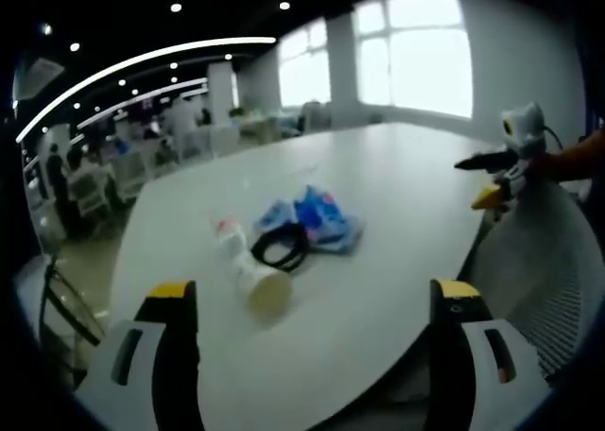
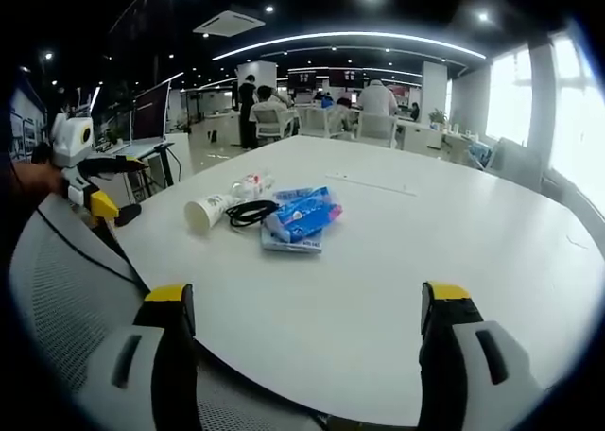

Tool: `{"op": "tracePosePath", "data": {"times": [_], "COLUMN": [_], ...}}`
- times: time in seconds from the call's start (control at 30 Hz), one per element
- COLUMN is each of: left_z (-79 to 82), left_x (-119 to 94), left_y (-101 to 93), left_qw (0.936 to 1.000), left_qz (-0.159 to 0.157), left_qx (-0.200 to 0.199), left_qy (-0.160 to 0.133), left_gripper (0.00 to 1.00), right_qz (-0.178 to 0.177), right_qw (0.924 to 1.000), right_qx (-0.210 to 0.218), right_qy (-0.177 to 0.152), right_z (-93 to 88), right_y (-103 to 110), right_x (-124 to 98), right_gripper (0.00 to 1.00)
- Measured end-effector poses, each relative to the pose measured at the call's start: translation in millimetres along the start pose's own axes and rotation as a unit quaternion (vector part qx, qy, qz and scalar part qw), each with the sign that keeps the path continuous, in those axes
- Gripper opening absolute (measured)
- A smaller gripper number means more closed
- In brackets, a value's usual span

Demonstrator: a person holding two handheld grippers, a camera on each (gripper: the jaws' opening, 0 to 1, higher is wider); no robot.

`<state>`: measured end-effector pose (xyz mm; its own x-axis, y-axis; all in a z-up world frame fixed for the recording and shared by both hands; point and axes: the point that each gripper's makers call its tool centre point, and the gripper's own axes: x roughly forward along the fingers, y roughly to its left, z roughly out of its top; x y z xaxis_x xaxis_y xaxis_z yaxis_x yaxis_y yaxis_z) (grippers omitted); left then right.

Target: Arrange the tabletop items into an orderly group along one side of the table until the central work area is clear of visible clutter.

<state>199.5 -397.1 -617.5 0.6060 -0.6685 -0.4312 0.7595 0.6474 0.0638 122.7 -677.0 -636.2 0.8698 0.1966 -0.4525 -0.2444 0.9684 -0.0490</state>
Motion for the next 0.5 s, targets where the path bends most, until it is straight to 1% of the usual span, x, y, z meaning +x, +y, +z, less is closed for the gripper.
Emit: {"op": "tracePosePath", "data": {"times": [0.13, 0.27, 0.5], "left_z": [7.1, 13.6, 17.9], "left_x": [6.1, 12.1, 22.5], "left_y": [4.2, 11.1, 19.8], "left_qw": [1.0000, 1.0000, 1.0000], "left_qz": [-0.005, -0.002, 0.000], "left_qx": [-0.002, -0.005, -0.004], "left_qy": [0.002, 0.000, 0.004], "left_gripper": [1.00, 1.00, 1.00], "right_qz": [-0.002, -0.005, -0.006], "right_qw": [1.0000, 1.0000, 1.0000], "right_qx": [0.001, 0.002, 0.002], "right_qy": [0.000, 0.000, 0.003], "right_z": [-0.4, -0.5, -1.2], "right_y": [-0.9, -2.0, -2.5], "right_x": [-0.1, -0.1, 0.3], "right_gripper": [1.00, 1.00, 1.00]}}
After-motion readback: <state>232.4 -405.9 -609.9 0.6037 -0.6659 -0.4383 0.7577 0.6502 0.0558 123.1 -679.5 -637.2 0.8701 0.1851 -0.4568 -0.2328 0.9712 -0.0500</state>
